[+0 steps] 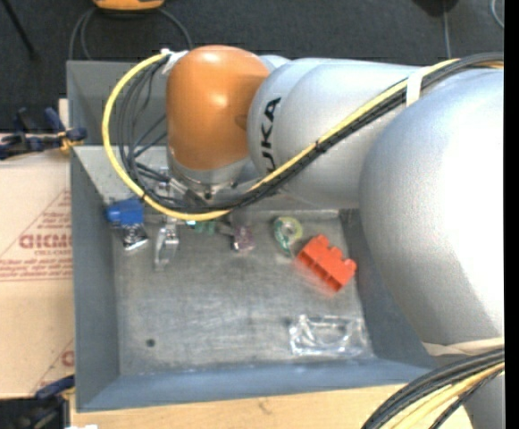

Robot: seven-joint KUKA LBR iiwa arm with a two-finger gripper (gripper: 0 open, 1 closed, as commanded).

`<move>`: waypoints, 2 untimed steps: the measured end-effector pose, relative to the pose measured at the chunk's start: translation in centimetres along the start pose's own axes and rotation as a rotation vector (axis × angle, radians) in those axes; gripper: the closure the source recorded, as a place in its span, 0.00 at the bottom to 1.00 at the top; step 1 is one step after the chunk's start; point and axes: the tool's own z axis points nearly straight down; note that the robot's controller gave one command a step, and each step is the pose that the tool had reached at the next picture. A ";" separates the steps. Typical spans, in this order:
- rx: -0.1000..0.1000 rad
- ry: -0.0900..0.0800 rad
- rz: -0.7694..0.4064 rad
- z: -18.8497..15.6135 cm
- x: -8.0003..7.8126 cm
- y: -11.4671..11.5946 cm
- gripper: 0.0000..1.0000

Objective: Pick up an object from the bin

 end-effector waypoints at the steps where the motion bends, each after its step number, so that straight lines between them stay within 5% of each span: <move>1: -0.001 -0.007 0.059 3.3 -2.9 0.6 0.00; 2: -0.001 -0.028 -0.146 7.4 -4.0 0.3 0.00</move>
Offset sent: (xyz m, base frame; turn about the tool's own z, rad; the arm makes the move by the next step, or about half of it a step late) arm 0.0276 0.0072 -0.0317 0.0604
